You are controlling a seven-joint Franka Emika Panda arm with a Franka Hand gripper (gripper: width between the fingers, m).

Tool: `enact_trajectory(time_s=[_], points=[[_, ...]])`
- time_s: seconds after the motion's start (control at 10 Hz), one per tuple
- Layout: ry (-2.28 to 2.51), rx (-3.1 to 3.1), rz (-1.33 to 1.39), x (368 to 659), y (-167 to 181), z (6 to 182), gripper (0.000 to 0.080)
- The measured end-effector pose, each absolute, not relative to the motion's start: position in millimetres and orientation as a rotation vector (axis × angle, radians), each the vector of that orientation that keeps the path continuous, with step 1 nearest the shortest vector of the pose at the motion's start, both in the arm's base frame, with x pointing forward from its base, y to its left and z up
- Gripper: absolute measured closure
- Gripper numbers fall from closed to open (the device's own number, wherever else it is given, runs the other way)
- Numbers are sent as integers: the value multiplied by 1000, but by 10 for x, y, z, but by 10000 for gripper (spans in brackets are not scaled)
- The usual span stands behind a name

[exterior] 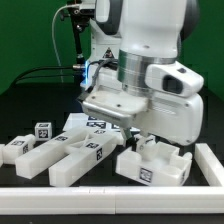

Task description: Assemble chair

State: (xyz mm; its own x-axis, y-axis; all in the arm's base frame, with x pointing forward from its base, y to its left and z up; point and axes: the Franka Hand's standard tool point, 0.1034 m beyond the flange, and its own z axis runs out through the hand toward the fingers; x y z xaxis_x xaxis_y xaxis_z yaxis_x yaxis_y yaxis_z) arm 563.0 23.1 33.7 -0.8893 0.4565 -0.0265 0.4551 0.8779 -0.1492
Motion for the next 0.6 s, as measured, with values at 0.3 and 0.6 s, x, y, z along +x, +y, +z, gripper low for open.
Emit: enact_trajectory(time_s=[0.3,0.6], points=[[-3084,-289,321,5762,317,321,771],[-3043,118,341,5798,299,281,771]])
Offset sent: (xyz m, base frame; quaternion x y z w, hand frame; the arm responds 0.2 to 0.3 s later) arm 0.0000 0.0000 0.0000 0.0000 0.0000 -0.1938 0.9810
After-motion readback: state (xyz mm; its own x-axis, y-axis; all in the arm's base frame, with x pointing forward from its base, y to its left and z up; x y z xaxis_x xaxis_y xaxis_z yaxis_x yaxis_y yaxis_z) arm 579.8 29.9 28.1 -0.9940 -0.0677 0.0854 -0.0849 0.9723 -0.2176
